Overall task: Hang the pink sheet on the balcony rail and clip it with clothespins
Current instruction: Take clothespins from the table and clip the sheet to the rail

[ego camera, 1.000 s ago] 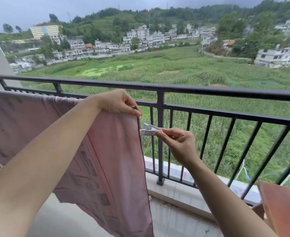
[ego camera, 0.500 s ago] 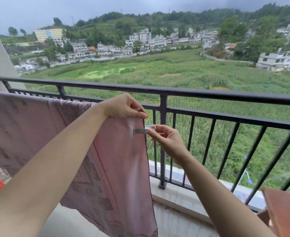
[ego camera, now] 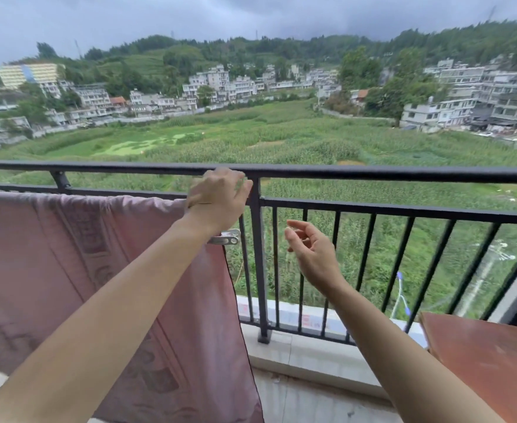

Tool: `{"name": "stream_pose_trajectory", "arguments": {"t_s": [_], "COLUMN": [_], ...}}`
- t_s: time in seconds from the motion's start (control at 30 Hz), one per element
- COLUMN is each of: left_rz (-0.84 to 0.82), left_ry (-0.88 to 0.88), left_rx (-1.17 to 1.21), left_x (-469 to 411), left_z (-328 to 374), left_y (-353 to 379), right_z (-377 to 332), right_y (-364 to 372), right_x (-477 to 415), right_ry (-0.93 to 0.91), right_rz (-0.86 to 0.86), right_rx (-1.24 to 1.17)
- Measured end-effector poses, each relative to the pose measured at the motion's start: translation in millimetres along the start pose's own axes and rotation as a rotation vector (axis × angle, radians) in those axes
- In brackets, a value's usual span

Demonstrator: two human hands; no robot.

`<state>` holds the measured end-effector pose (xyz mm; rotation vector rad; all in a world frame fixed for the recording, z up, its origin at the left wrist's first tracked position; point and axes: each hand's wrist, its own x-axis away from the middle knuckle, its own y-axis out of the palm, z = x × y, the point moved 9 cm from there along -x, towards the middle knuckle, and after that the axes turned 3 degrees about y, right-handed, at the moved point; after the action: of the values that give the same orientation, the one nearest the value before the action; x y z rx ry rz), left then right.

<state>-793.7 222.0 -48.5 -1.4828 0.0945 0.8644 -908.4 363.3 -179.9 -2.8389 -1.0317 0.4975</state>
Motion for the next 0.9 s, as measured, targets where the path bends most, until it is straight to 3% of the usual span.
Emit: {"name": "stream_pose_trajectory", "arguments": {"t_s": [0.17, 0.33, 0.63, 0.77, 0.9], "left_rz": [0.179, -0.054, -0.601, -0.733, -0.871], "left_ry": [0.268, 0.421, 0.637, 0.807, 0.902], "left_rx": [0.17, 0.264, 0.284, 0.319, 0.328], "left_x": [5.0, 43.3, 208.4, 288.7, 361.5], "left_z": [109.4, 214.6, 412.0, 481.9, 518.3], "left_y": [42.5, 160.6, 330.0, 355.3, 387.8], "right_z": [18.1, 77.5, 188.4, 224.3, 274.3], "right_y": [-112.1, -240.8, -419.3, -449.5, -452.7], "right_x": [33.1, 117.3, 361.0, 453.0, 509.5], "right_ry": [-0.065, 0.12, 0.832, 1.079, 1.234], "right_rz": [0.298, 0.488, 0.699, 0.727, 0.643], "right_rx": [0.547, 0.982, 1.087, 1.044, 0.95]}}
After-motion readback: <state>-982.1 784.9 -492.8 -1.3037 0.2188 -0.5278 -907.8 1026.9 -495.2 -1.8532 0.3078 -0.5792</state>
